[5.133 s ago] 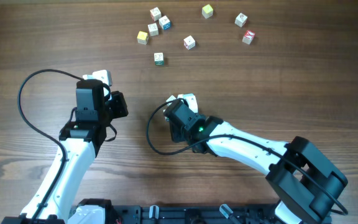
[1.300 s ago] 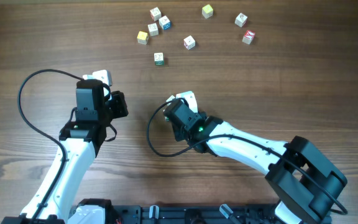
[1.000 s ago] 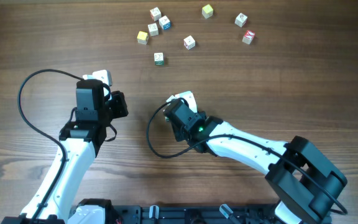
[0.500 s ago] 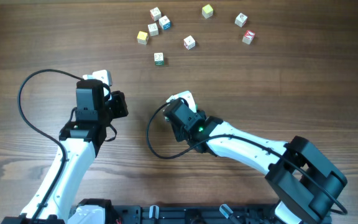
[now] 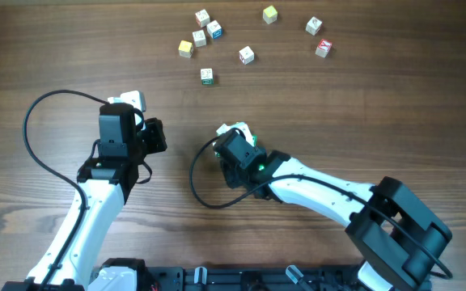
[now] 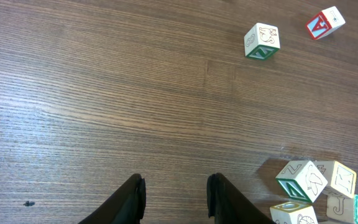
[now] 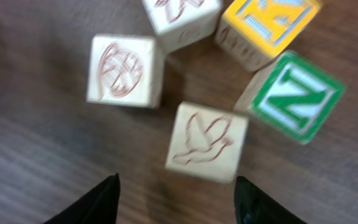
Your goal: Form a circle
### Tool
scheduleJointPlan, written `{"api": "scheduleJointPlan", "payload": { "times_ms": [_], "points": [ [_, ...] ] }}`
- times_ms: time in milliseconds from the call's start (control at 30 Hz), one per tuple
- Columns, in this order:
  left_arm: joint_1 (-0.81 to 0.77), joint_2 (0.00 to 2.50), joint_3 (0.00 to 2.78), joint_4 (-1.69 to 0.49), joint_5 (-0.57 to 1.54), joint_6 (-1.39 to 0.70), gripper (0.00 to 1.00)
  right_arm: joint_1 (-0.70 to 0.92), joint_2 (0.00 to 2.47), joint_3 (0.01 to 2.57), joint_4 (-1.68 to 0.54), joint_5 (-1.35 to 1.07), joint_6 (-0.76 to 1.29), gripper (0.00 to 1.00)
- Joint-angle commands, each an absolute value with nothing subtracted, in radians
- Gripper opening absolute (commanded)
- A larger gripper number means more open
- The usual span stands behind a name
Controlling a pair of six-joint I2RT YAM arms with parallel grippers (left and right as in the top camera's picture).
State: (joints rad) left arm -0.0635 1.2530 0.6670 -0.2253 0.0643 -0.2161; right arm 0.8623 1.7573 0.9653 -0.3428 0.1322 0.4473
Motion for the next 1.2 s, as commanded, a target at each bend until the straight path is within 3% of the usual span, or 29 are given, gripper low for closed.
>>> {"api": "scheduleJointPlan", "payload": {
  "times_ms": [0, 133, 200, 267, 400, 533, 867, 1167],
  "points": [
    [-0.062, 1.259, 0.674, -0.226, 0.059, -0.218, 0.36, 0.86, 1.661, 1.018, -0.362, 0.043, 0.482, 0.65],
    [-0.062, 1.259, 0.674, -0.227, 0.081, -0.218, 0.33, 0.86, 1.588, 1.018, -0.397, 0.051, 0.535, 0.65],
    [-0.062, 1.26, 0.674, -0.234, 0.14, -0.218, 0.18, 0.86, 1.565, 1.018, -0.435, 0.098, 0.601, 0.64],
    [-0.062, 1.26, 0.674, -0.244, 0.152, -0.218, 0.04, 0.86, 1.562, 1.018, -0.484, 0.186, 0.691, 0.57],
    [-0.062, 1.316, 0.674, -0.245, 0.23, -0.218, 0.04, 0.841, 1.563, 1.016, -0.646, 0.381, 0.959, 0.26],
    [-0.075, 1.424, 0.674, -0.241, 0.308, -0.218, 0.04, 0.792, 1.564, 0.994, -0.707, 0.414, 1.111, 0.13],
    [-0.18, 1.51, 0.674, -0.199, 0.393, -0.219, 0.04, 0.764, 1.569, 0.873, -0.584, 0.388, 1.182, 0.1],
    [-0.249, 1.589, 0.673, -0.162, 0.344, -0.248, 0.04, 0.764, 1.581, 0.872, -0.577, 0.39, 1.181, 0.1]
  ]
}}
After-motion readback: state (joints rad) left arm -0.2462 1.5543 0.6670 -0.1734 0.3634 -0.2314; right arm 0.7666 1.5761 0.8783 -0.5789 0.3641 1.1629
